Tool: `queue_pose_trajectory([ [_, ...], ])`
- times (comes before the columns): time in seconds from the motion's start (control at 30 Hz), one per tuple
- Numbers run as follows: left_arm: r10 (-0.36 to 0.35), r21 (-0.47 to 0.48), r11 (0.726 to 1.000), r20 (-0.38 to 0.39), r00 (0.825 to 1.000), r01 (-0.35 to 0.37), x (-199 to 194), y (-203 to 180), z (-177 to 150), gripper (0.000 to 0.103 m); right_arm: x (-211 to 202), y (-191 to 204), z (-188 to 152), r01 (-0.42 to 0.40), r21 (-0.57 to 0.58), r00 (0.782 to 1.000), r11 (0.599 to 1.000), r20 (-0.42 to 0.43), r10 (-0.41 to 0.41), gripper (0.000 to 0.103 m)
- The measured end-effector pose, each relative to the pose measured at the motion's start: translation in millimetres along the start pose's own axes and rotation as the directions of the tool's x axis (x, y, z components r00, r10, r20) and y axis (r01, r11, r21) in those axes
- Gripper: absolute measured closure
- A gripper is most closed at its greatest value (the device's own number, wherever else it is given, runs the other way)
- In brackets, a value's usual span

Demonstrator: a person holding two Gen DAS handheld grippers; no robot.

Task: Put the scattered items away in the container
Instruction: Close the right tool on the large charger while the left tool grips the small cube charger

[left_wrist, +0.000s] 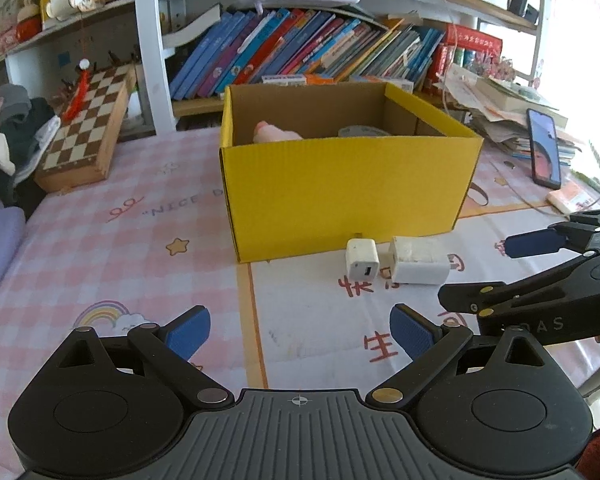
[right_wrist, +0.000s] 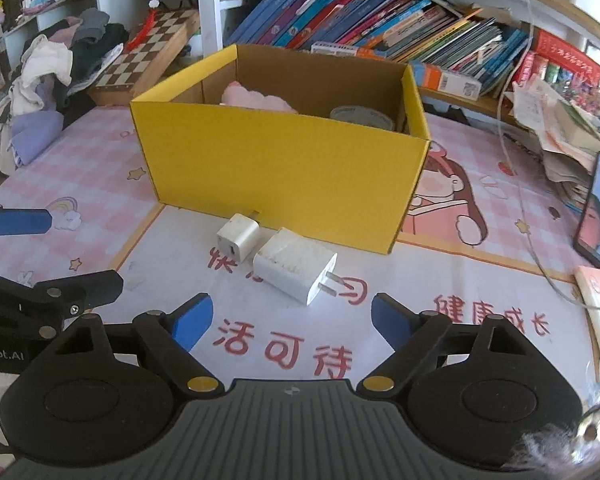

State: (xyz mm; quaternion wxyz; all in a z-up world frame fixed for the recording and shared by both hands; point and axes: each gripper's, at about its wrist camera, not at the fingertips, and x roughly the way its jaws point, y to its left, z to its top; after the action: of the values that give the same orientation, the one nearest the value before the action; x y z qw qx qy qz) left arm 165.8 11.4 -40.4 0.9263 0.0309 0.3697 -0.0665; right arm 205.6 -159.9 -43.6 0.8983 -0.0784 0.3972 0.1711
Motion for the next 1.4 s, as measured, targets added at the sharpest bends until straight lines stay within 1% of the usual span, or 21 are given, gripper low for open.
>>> queue_pose_trajectory([
  [0.17, 0.015, -0.008, 1.000, -0.022, 1.000, -0.016, 11, 0, 6, 0.006, 22, -7, 11, -0.034, -0.007, 0.999, 0.999, -0.032, 0.034, 0.022],
  [0.47, 0.055, -0.005, 0.998, -0.076, 0.996, -0.055, 28, 0, 16, 0.006, 59, -18, 26, -0.086, 0.000, 0.993, 0.996, -0.081, 0.086, 0.025],
  [0.57, 0.052, 0.006, 0.999, -0.091, 0.994, -0.052, 35, -4, 19, 0.006, 70, -20, 30, -0.100, -0.001, 0.990, 0.995, -0.102, 0.100, 0.029],
  [0.63, 0.048, 0.009, 0.999, -0.100, 0.994, -0.047, 40, -7, 22, 0.006, 75, -23, 31, -0.112, 0.003, 0.987, 0.994, -0.114, 0.111, 0.039],
  [0.73, 0.031, 0.009, 0.999, -0.112, 0.993, -0.031, 48, -11, 25, 0.011, 78, -31, 32, -0.129, 0.021, 0.984, 0.991, -0.118, 0.131, 0.039],
  [0.83, 0.009, 0.014, 1.000, -0.121, 0.993, -0.007, 59, -18, 29, 0.012, 76, -39, 29, -0.121, 0.024, 0.985, 0.992, -0.118, 0.123, 0.039],
  [0.97, -0.026, 0.028, 0.999, -0.128, 0.991, 0.030, 73, -27, 32, 0.024, 74, -50, 27, -0.109, 0.029, 0.987, 0.994, -0.117, 0.112, 0.039],
  [1.03, -0.037, 0.026, 0.999, -0.137, 0.990, 0.041, 80, -29, 34, 0.026, 72, -55, 25, -0.103, 0.031, 0.987, 0.994, -0.116, 0.106, 0.039],
  [1.1, -0.049, 0.028, 0.998, -0.145, 0.988, 0.054, 86, -32, 35, 0.032, 71, -60, 24, -0.098, 0.034, 0.988, 0.995, -0.116, 0.101, 0.039],
  [1.13, -0.056, 0.032, 0.998, -0.149, 0.987, 0.061, 89, -33, 36, 0.033, 71, -63, 23, -0.095, 0.035, 0.988, 0.995, -0.116, 0.098, 0.039],
  [1.27, -0.078, 0.048, 0.995, -0.146, 0.986, 0.085, 96, -41, 39, 0.039, 68, -74, 20, -0.081, 0.052, 0.989, 0.995, -0.116, 0.086, 0.039],
  [1.4, -0.075, 0.071, 0.994, -0.157, 0.985, 0.087, 106, -46, 41, 0.053, 65, -83, 18, -0.069, 0.067, 0.990, 0.995, -0.117, 0.076, 0.039],
])
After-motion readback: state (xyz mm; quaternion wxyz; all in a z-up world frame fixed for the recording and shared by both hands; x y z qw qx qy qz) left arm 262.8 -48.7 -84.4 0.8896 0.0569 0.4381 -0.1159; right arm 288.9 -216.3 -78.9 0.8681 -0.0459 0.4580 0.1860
